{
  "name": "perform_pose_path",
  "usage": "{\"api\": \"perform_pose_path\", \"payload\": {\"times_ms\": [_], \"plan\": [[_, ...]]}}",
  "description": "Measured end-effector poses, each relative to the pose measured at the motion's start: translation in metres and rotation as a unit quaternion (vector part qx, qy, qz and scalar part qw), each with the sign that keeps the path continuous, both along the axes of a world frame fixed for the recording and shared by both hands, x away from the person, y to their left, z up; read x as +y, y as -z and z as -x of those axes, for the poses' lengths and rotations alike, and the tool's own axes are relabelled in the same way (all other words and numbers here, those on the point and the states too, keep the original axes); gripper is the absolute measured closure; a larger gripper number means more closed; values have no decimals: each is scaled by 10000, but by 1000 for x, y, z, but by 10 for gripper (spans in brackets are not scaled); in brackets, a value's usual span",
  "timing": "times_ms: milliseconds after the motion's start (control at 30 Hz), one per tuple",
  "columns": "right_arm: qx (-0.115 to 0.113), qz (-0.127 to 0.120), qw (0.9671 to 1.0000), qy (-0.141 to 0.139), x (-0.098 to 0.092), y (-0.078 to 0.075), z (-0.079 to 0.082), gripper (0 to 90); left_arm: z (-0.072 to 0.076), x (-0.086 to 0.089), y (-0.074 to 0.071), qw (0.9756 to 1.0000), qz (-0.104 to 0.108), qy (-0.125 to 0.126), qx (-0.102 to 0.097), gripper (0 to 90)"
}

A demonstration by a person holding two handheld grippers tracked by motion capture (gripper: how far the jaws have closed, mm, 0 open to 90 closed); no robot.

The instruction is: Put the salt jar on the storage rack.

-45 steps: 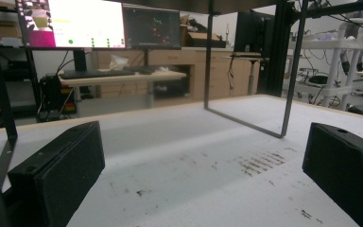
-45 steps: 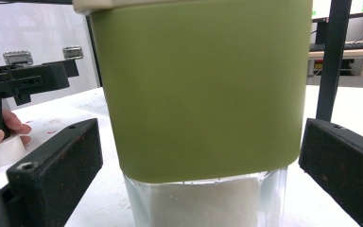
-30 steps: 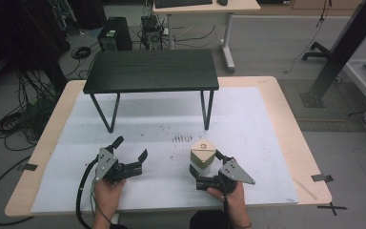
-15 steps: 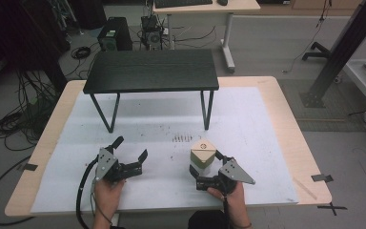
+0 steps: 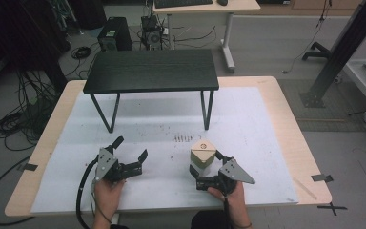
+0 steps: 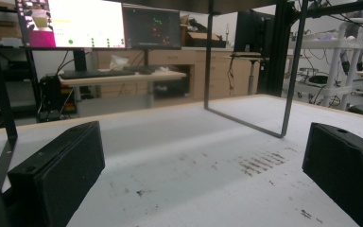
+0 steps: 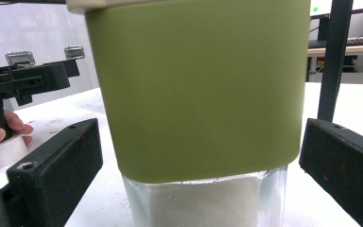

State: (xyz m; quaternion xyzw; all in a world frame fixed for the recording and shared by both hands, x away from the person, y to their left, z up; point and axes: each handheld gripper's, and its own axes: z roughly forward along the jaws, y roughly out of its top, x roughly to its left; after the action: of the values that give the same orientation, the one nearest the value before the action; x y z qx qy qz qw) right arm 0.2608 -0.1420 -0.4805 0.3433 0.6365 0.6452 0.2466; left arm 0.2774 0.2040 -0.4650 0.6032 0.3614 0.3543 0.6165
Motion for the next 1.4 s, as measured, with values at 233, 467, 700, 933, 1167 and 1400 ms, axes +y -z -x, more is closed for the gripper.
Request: {"api": "perform_pose_path", "payload": {"times_ms": [233,467,700,933,1167,1400], "plan": [[14,-32,10000,21,0,0,0,0,0,0,0,10000,-1,2,3,3],[19,-33,10000,36,0,0,0,0,0,0,0,10000,1,3,6,3],[4,-12,10000,34,0,0,0,0,0,0,0,10000,1,1,6,3],[5,-15,10000,34,0,0,0,0,0,0,0,10000,1,2,9,4],[14,-18,10000,41,0,0,0,0,0,0,0,10000,1,2,11,2],[-15,18,10000,46,0,0,0,0,0,0,0,10000,-4,2,4,2]]}}
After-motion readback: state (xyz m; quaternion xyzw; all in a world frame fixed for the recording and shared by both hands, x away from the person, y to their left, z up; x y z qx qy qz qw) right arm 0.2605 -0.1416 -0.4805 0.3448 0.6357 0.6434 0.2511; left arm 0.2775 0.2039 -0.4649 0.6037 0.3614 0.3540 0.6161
